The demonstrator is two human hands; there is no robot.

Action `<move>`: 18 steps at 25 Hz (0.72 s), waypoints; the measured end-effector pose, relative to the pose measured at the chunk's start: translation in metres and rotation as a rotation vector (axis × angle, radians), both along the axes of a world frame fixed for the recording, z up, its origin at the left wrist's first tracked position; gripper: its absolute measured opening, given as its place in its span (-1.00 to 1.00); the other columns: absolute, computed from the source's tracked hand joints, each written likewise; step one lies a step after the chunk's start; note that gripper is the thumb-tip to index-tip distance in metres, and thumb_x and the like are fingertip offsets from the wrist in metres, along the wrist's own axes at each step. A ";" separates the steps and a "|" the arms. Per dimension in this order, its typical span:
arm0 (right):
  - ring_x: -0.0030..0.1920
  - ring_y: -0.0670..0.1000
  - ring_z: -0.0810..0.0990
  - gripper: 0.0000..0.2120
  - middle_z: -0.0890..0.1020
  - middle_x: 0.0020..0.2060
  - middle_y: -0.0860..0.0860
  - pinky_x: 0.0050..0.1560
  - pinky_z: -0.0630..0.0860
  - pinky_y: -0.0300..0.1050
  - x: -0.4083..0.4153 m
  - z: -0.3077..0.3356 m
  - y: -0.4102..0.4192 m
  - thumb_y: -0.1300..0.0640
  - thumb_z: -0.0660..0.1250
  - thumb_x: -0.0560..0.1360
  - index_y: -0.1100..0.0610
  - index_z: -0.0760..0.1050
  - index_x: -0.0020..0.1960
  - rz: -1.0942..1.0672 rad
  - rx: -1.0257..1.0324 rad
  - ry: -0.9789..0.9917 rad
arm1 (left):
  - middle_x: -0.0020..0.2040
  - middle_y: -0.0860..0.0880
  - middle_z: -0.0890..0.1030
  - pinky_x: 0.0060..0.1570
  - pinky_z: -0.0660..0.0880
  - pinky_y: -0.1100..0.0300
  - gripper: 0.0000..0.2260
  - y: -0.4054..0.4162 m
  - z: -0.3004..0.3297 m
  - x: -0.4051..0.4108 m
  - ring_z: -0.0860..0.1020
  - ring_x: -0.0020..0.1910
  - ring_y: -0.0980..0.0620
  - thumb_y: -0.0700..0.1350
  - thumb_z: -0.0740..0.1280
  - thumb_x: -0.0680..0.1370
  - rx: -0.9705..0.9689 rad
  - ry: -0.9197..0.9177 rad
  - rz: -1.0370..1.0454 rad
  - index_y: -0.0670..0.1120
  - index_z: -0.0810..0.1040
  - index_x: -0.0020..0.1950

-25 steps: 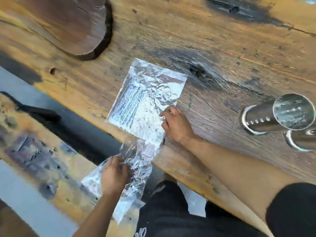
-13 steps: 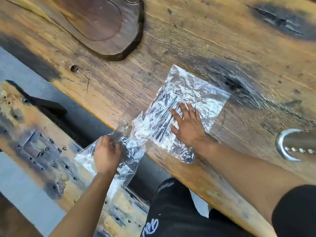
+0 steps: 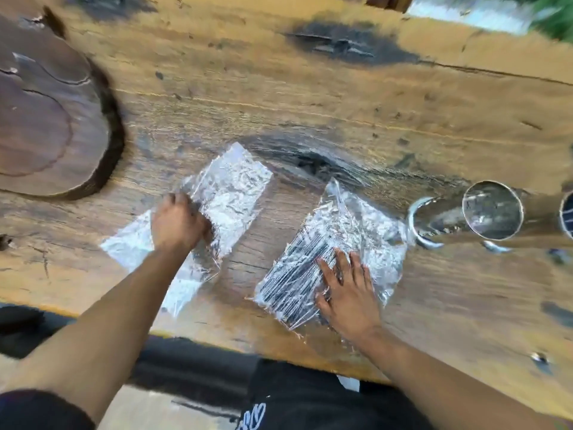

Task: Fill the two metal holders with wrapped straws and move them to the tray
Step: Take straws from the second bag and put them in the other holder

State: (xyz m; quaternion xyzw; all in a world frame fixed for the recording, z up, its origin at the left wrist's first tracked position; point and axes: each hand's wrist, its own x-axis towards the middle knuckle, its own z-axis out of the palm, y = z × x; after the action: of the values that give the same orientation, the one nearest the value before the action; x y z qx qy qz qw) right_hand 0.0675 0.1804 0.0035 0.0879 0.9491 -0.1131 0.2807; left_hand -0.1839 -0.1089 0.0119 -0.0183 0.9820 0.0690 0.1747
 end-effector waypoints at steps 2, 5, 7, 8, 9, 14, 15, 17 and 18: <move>0.58 0.22 -0.40 -0.35 -0.26 0.63 0.07 0.55 -0.33 0.17 0.017 0.002 -0.002 -0.32 -0.18 0.63 -0.15 -0.21 0.65 -0.086 0.016 -0.012 | 0.21 -0.29 0.45 0.14 0.48 -0.16 -0.56 0.037 -0.004 -0.032 0.50 0.19 -0.35 0.02 0.39 0.52 -0.040 -0.030 -0.098 -0.21 0.46 0.30; 0.60 0.25 -0.33 -0.33 -0.21 0.64 0.08 0.58 -0.27 0.21 0.034 0.002 -0.010 -0.31 -0.06 0.64 -0.15 -0.17 0.66 -0.219 0.011 -0.040 | 0.31 -0.30 0.39 0.19 0.48 -0.22 -0.38 0.090 -0.010 -0.069 0.43 0.30 -0.35 0.17 0.40 0.50 -0.108 -0.068 -0.224 -0.20 0.37 0.39; 0.62 0.28 -0.20 -0.33 -0.11 0.65 0.11 0.59 -0.09 0.27 0.040 0.004 -0.019 -0.30 0.00 0.63 -0.14 -0.09 0.67 -0.294 0.024 -0.055 | 0.37 -0.32 0.35 0.25 0.44 -0.25 -0.30 0.113 -0.014 -0.082 0.34 0.38 -0.35 0.23 0.40 0.48 -0.135 -0.077 -0.280 -0.20 0.33 0.42; 0.62 0.31 -0.10 -0.32 -0.02 0.65 0.14 0.58 -0.01 0.29 0.042 0.005 -0.022 -0.30 0.06 0.62 -0.12 -0.01 0.66 -0.351 0.038 -0.052 | 0.40 -0.32 0.33 0.29 0.40 -0.26 -0.27 0.125 -0.016 -0.085 0.31 0.41 -0.34 0.26 0.40 0.47 -0.141 -0.082 -0.306 -0.19 0.32 0.44; 0.61 0.33 0.00 -0.32 0.07 0.63 0.17 0.56 0.07 0.30 0.045 0.005 -0.025 -0.29 0.12 0.60 -0.10 0.08 0.65 -0.415 0.050 -0.044 | 0.43 -0.31 0.31 0.32 0.37 -0.27 -0.23 0.134 -0.018 -0.086 0.29 0.43 -0.34 0.29 0.40 0.46 -0.151 -0.089 -0.330 -0.19 0.29 0.46; 0.58 0.32 0.11 -0.32 0.21 0.59 0.14 0.51 0.22 0.29 0.054 0.003 -0.029 -0.28 0.24 0.56 -0.10 0.20 0.60 -0.599 0.056 -0.009 | 0.64 -0.26 0.05 0.54 0.01 -0.28 -0.04 0.160 -0.017 -0.069 0.04 0.62 -0.29 0.33 0.32 0.49 -0.247 -0.124 -0.334 -0.12 -0.07 0.65; 0.58 0.30 0.10 -0.34 0.21 0.59 0.13 0.51 0.22 0.29 0.054 0.003 -0.027 -0.28 0.23 0.56 -0.11 0.20 0.60 -0.617 0.043 -0.001 | 0.65 -0.26 -0.04 0.55 -0.08 -0.26 -0.03 0.161 -0.014 -0.062 -0.05 0.64 -0.27 0.30 0.31 0.50 -0.255 -0.108 -0.304 -0.12 -0.13 0.66; 0.58 0.28 0.08 -0.38 0.18 0.59 0.11 0.51 0.21 0.27 0.057 0.002 -0.021 -0.29 0.18 0.58 -0.15 0.18 0.59 -0.655 0.029 0.020 | 0.65 -0.30 -0.04 0.57 -0.12 -0.25 -0.10 0.166 -0.005 -0.038 -0.06 0.64 -0.28 0.19 0.31 0.52 -0.179 -0.011 -0.263 -0.17 -0.07 0.66; 0.59 0.26 0.07 -0.40 0.17 0.59 0.10 0.51 0.20 0.26 0.060 0.003 -0.017 -0.28 0.15 0.59 -0.17 0.16 0.59 -0.682 0.025 0.032 | 0.62 -0.33 0.04 0.57 -0.06 -0.26 -0.18 0.169 0.000 -0.018 0.01 0.62 -0.31 0.13 0.31 0.52 -0.104 0.049 -0.284 -0.20 0.03 0.64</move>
State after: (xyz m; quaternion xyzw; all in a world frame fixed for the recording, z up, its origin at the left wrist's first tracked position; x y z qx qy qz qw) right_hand 0.1271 0.1634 0.0060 0.4021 0.8705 -0.1901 0.2107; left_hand -0.2024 0.0604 0.0118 0.1134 0.9810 -0.0071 0.1574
